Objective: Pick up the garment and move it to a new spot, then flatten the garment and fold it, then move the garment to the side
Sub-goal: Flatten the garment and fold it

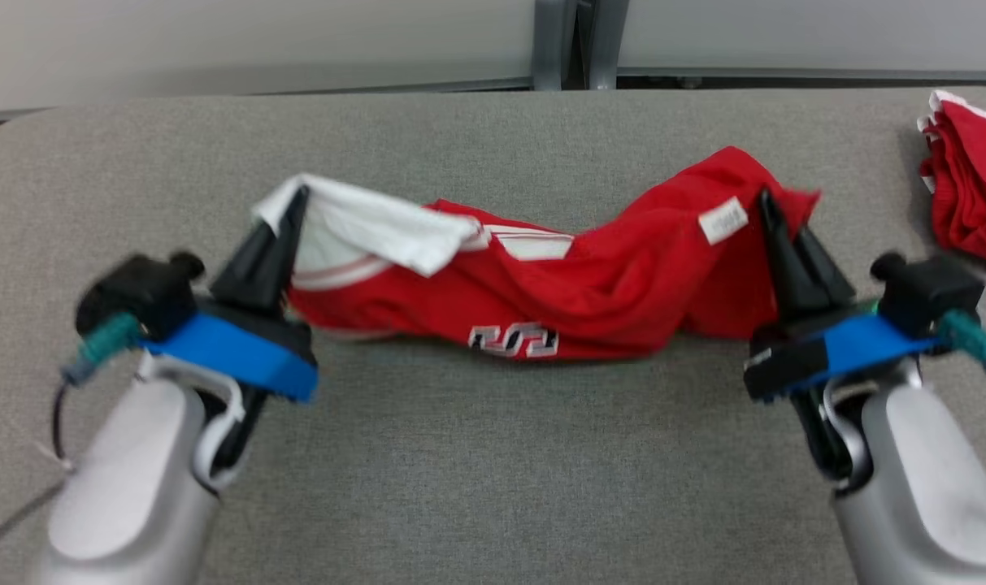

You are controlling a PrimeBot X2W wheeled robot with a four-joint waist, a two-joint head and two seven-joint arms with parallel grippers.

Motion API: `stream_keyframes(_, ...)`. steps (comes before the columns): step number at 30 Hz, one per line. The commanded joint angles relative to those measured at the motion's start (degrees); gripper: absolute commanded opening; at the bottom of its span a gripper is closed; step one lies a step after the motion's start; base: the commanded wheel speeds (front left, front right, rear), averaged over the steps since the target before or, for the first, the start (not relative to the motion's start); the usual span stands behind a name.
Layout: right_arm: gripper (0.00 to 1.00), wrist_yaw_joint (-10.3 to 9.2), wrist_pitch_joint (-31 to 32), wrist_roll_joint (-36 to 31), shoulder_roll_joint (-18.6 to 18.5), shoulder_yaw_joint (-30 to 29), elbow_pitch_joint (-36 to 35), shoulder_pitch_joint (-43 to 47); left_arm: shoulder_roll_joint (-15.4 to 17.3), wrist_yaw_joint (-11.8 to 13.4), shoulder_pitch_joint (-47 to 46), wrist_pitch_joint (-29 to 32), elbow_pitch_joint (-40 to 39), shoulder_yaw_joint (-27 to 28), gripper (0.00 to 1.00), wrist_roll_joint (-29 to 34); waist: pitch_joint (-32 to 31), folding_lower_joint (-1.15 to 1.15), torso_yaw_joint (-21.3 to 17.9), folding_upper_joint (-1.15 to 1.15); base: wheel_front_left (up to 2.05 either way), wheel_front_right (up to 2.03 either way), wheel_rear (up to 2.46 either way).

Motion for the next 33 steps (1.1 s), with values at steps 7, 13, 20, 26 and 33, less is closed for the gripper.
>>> stream_keyframes(7, 0.0, -0.02, 3.21, 5.53, -1.0, 2.46, 5.55, -24.39, 5.05, -0.52, -23.3, 2.29, 4.8, 2.79, 0.0, -0.08, 7.96, -0.01, -2.12, 0.0, 0.0, 0.0, 0.0)
stream_keyframes(13, 0.0, -0.02, 4.32, 8.96, -1.66, 1.39, 13.89, -44.98, 7.11, -0.63, -43.37, 4.35, 11.13, 0.64, 0.0, -1.98, 13.4, -0.01, -2.59, 0.0, 0.0, 0.0, 0.0)
stream_keyframes(20, 0.0, -0.02, 1.09, 9.69, -2.32, 0.72, 25.5, -63.47, 7.83, -0.61, -62.88, 1.86, 19.33, -3.31, 0.0, -5.06, 14.97, -0.01, -3.5, 0.0, 0.0, 0.0, 0.0)
stream_keyframes(26, 0.0, -0.02, -2.56, 11.27, -3.43, 3.03, 32.87, -70.74, 6.32, -0.61, -70.33, -0.78, 24.08, -7.43, 0.0, -7.75, 14.68, -0.01, -3.0, 0.0, 0.0, 0.0, 0.0)
stream_keyframes(33, 0.0, -0.02, -4.44, 14.34, -4.83, 7.57, 36.32, -68.24, 6.55, -0.63, -67.83, -2.29, 24.38, -11.45, 0.0, -10.51, 16.72, -0.01, -2.43, 0.0, 0.0, 0.0, 0.0)
